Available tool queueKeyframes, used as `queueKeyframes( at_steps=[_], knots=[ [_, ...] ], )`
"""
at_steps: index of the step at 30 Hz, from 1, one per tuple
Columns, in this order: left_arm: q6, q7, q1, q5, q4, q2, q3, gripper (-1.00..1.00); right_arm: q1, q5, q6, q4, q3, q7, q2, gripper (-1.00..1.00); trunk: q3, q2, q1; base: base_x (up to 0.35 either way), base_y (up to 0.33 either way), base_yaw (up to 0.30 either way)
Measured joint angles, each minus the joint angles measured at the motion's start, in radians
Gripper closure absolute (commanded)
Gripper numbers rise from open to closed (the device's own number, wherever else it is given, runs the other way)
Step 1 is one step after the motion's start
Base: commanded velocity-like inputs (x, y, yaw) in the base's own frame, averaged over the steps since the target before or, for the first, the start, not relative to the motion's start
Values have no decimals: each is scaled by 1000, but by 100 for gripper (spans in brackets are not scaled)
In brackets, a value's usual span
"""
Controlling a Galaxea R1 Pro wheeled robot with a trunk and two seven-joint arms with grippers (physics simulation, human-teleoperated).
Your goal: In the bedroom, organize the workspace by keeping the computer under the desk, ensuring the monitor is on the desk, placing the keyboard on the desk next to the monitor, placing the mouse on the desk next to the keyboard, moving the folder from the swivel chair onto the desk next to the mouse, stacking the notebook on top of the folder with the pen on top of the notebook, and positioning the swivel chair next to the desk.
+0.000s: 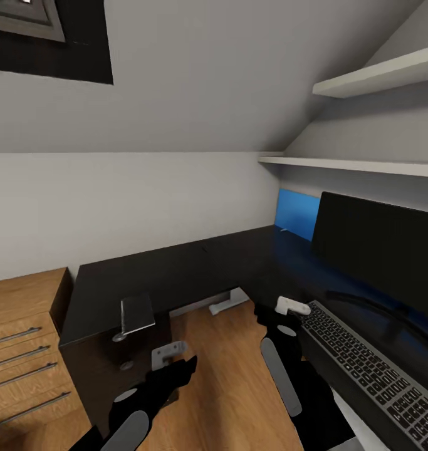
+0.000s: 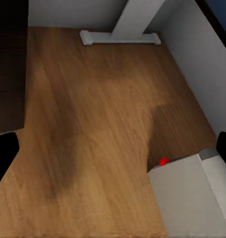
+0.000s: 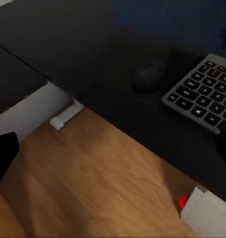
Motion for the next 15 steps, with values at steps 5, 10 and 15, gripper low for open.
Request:
queueKeyframes(
  at_steps=[5,10,15],
  knots=[
    [0,4,0,-1,73,0,3,-100,0,9,-4,61,38,10,-2,-100,0,0,0,-336,-62,0],
    [-17,4,0,-7,158,6,-1,-100,17,15,-13,136,125,11,-9,-100,0,0,0,-168,-81,0],
    [-83,1,0,-5,268,10,-8,-100,86,20,-104,189,147,23,-32,-100,6,14,-8,-18,-10,0]
  ],
)
